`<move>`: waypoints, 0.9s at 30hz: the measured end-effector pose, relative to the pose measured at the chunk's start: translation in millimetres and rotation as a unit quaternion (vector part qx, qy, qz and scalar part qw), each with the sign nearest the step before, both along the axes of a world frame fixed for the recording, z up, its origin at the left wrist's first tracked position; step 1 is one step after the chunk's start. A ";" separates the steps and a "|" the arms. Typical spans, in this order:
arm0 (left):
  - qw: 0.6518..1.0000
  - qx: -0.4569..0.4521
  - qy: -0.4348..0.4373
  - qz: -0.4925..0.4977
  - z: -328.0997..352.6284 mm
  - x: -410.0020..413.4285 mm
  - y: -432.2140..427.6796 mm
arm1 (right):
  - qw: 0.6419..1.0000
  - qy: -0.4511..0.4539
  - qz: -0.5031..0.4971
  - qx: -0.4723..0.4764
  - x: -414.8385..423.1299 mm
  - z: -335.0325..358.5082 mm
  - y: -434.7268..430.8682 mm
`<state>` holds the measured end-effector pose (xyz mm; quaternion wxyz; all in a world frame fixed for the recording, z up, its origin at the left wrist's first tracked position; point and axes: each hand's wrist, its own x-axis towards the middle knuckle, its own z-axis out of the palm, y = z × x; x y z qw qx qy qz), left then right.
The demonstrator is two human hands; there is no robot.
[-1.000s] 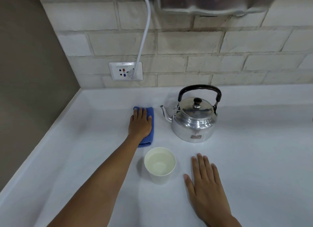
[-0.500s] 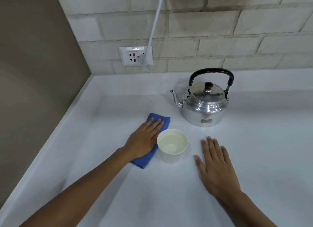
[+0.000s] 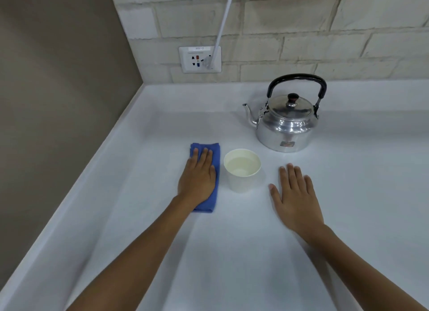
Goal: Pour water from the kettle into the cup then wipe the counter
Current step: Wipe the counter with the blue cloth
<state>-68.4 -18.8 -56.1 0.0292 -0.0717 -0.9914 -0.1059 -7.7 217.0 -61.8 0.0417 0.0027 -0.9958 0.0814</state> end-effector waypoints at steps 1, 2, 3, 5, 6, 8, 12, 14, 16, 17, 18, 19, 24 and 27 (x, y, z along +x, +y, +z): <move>1.000 0.006 0.010 -0.016 -3.0 18.5 -1.1 | 1.000 -0.002 0.001 0.000 -0.2 -1.0 0.7; 0.999 0.018 0.022 -0.033 -5.3 38.3 -4.8 | 1.000 -0.003 0.001 0.000 -0.5 -1.7 1.3; 0.998 0.031 0.029 -0.047 -6.3 57.7 -11.6 | 1.000 -0.004 0.003 0.000 -0.6 -2.1 1.9; 0.996 0.044 0.035 -0.063 -5.0 81.2 -33.0 | 1.000 -0.006 0.004 0.000 -0.3 -1.8 2.7; 0.997 0.046 0.032 -0.059 -2.6 82.9 -43.9 | 1.000 -0.006 0.003 -0.001 0.1 -1.4 2.5; 0.998 0.051 0.009 -0.023 2.2 73.0 -53.2 | 1.000 -0.007 0.002 -0.001 0.9 -1.1 1.0; 0.998 0.001 -0.006 0.069 5.5 52.4 -29.0 | 1.000 -0.007 0.001 0.003 0.9 -0.2 -0.4; 0.996 0.001 -0.004 0.089 2.0 60.1 -14.6 | 1.000 -0.004 0.003 0.006 1.0 -0.3 -0.5; 0.997 0.007 0.013 0.073 -2.0 79.1 -3.0 | 1.000 -0.001 0.004 0.008 0.7 -0.8 0.3; 0.998 0.009 0.025 0.050 -3.3 91.6 0.4 | 1.000 -0.001 0.005 0.007 0.9 -0.9 0.5; 0.999 0.015 0.033 0.023 -3.0 105.0 1.5 | 1.000 -0.003 0.006 0.007 0.9 -0.9 0.8; 0.999 0.022 0.035 -0.004 -2.1 118.1 -0.7 | 1.000 -0.004 0.008 0.007 0.2 -0.8 1.2; 0.998 0.029 0.035 -0.044 4.0 144.0 -30.5 | 1.000 -0.010 0.005 0.004 0.3 -1.5 2.1; 1.000 0.012 0.025 0.011 3.9 136.3 -11.9 | 1.000 -0.010 0.000 0.007 0.6 -2.0 0.8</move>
